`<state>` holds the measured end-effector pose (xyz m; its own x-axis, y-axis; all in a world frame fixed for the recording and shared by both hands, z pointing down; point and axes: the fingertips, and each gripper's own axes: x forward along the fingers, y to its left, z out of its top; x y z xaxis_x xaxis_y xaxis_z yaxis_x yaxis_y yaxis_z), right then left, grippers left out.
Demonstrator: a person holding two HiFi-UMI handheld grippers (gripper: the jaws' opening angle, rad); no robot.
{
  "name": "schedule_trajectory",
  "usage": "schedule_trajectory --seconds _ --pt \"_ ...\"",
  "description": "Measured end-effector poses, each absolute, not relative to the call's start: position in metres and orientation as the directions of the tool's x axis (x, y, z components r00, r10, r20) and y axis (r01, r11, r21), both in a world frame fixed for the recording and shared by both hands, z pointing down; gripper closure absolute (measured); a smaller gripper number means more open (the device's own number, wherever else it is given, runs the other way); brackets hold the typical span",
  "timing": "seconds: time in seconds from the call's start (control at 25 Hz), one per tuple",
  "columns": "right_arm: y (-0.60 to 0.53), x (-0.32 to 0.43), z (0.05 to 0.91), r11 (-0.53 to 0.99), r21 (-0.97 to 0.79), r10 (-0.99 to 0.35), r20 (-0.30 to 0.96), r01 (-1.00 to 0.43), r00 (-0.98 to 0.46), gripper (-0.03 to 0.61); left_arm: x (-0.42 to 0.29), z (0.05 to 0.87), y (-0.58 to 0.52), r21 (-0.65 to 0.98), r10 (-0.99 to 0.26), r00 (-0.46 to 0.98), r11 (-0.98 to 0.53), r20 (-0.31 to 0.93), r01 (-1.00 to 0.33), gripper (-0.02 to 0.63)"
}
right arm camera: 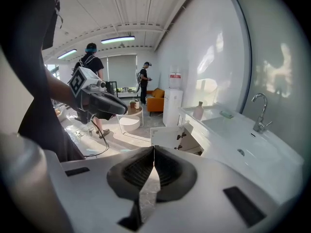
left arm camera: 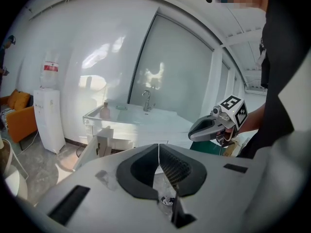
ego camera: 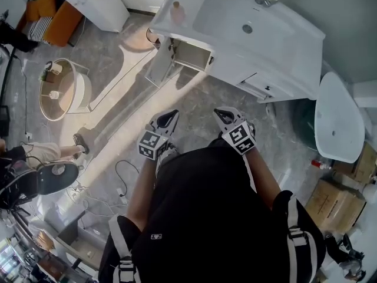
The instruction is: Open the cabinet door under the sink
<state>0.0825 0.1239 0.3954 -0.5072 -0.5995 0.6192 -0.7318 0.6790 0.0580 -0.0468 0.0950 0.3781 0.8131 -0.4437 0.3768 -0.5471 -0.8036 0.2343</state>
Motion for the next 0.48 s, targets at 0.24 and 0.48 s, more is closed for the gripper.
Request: schedule_trajectory --seconds 0.24,0.48 --pt "0.1224 0.0853 0.3961 0.688 0.078 -0.589 0.64 -0.722 -0.493 0.518 -0.0486 0.3758 0.0904 0.242 -0.45 0.814 -0.799 0.367 -0.551 0.597" --pt "0.123 0.0819 0.3966 0.694 0.077 -0.582 0.644 -0.715 -0.496 0.518 -0.0503 0.3785 0.0923 0.249 -0.453 0.812 -0.793 0.368 -0.556 0.597"
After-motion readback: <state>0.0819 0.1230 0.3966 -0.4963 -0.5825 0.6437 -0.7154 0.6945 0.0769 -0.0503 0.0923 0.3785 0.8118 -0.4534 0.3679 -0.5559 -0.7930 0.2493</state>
